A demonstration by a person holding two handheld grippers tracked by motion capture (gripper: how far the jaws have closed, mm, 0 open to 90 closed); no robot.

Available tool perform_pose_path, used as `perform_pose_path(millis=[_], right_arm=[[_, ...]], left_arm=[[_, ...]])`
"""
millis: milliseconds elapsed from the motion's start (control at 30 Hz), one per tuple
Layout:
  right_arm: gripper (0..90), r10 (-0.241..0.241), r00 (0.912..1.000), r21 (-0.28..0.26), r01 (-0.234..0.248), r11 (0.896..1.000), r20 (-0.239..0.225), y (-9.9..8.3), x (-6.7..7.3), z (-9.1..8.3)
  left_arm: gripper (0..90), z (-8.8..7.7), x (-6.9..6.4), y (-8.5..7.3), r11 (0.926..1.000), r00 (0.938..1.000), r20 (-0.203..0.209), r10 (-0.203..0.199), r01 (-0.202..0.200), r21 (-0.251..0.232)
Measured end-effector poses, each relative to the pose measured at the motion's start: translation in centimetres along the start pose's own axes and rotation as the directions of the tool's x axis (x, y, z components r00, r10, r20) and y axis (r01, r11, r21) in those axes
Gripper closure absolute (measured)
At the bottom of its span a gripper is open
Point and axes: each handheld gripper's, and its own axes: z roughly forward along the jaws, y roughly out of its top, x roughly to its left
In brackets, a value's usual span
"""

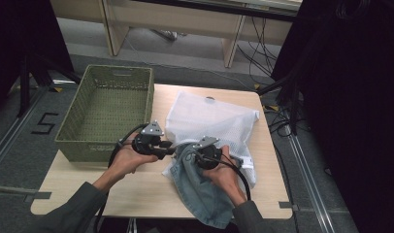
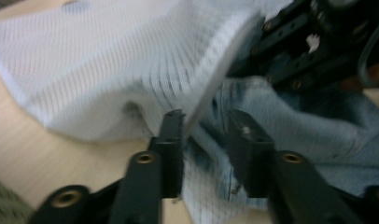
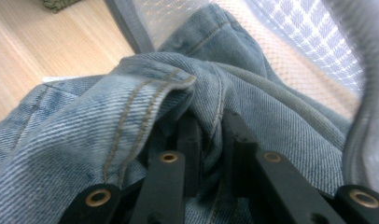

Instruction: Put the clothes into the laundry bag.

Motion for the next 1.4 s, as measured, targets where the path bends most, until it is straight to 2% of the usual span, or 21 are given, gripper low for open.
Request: perform_pose_path(millis=[100,133,333,367,400,433,500,633,667,733,800,867,900,1000,1067,1100,1167,1200,1300,1333,1400], right_arm=[[78.8,0.0,0.9999,-0.015,0.0,1.0,-0.011,-0.2,-0.1,-0.1],[78.4,0.005,0.9999,-0.015,-0.005,1.0,-0.012,-0.2,-0.1,-0.2],[75.3,-0.001,0.9994,-0.016,0.001,1.0,-0.034,-0.3,-0.2,-0.6],[74.9,-0.005,0.9997,-0.02,0.004,1.0,-0.025,-0.3,-0.2,-0.6],[74.5,-0.012,0.9998,-0.029,0.011,1.0,-0.014,-0.4,-0.2,-0.6],[73.9,-0.007,0.999,-0.019,0.006,1.0,-0.045,-0.3,-0.3,-0.7],[73.2,-0.02,0.9997,-0.02,0.02,1.0,-0.016,-0.4,-0.4,-0.7],[70.0,0.005,0.9992,-0.022,-0.005,1.0,-0.04,-0.5,-0.4,-0.9],[69.2,0.006,0.9995,-0.025,-0.007,1.0,-0.032,-0.5,-0.4,-1.0],[67.9,0.002,0.9996,-0.025,-0.003,1.0,-0.027,-0.5,-0.5,-1.0],[66.6,0.008,0.999,-0.028,-0.009,1.0,-0.043,-0.5,-0.5,-0.9],[65.9,-0.008,0.9998,-0.026,0.008,1.0,-0.017,-0.6,-0.6,-1.0],[65.9,0.013,0.9992,-0.023,-0.014,1.0,-0.038,-0.6,-0.4,-1.1],[69.6,-0.004,0.9995,-0.029,0.003,1.0,-0.03,-0.7,-0.3,-1.3],[75.7,-0.029,0.998,-0.002,0.029,1.0,-0.055,-0.7,-0.1,-1.6],[77.8,-0.023,0.9971,0.007,0.024,1.0,-0.072,-0.8,0.3,-1.7],[80.6,-0.047,0.9946,0.028,0.05,0.998,-0.092,-0.8,0.8,-1.7],[81.6,-0.048,0.9952,0.029,0.051,0.998,-0.085,-0.8,0.9,-1.5],[83.4,-0.024,0.9991,0.033,0.025,0.999,-0.036,-0.4,0.7,-0.6],[83.6,-0.031,0.9995,0.045,0.032,0.998,-0.007,0.0,0.5,-0.3],[83.6,-0.026,0.9962,0.016,0.025,1.0,0.084,0.8,-0.1,0.3]], left_arm=[[54.4,0.3,-0.8,-1.9,0.9966,0.9994,-0.033,0.008,-0.005,0.082],[54.2,0.4,-1.0,-2.5,0.9934,0.9992,-0.032,0.024,-0.02,0.113],[49.8,3.0,-1.1,-4.5,0.9755,0.9979,-0.064,0.015,-0.001,0.22],[48.9,3.3,-1.0,-4.6,0.9738,0.9979,-0.058,0.03,-0.016,0.227],[48.2,3.8,-1.0,-4.6,0.9752,0.998,-0.061,0.015,-0.002,0.221],[47.4,4.1,-0.9,-4.7,0.973,0.9978,-0.064,0.019,-0.004,0.231],[47.2,4.6,-0.5,-4.9,0.9715,0.997,-0.075,0.02,-0.002,0.237],[47.1,5.4,-0.4,-5.5,0.9704,0.998,-0.063,-0.012,0.027,0.24],[46.4,5.5,-0.4,-5.5,0.9702,0.9978,-0.06,0.027,-0.012,0.242],[46.8,5.7,-0.8,-5.4,0.9714,0.9983,-0.056,0.018,-0.005,0.237],[53.7,5.9,-1.1,-5.5,0.9744,0.9981,-0.047,0.04,-0.028,0.223],[68.7,6.0,-1.5,-5.4,0.9758,0.9986,-0.035,0.04,-0.032,0.216],[73.9,6.0,-1.7,-5.5,0.9751,0.9985,-0.031,0.046,-0.038,0.218],[84.0,5.8,-2.4,-5.7,0.9738,0.9975,-0.026,0.065,-0.058,0.22],[85.9,5.5,-3.7,-6.0,0.966,0.9901,-0.038,0.135,-0.123,0.227],[86.0,5.2,-4.4,-6.2,0.9597,0.9867,-0.017,0.162,-0.153,0.236],[86.2,4.9,-5.2,-6.5,0.9547,0.9834,-0.001,0.182,-0.176,0.24],[86.2,4.8,-5.4,-6.6,0.9576,0.9858,-0.004,0.168,-0.162,0.238],[86.3,4.6,-5.6,-6.7,0.9546,0.9838,0.0,0.179,-0.174,0.242],[86.4,4.6,-5.7,-6.8,0.9559,0.9854,0.0,0.17,-0.165,0.243],[86.3,4.4,-5.9,-6.9,0.9502,0.9816,0.0,0.191,-0.185,0.251]])
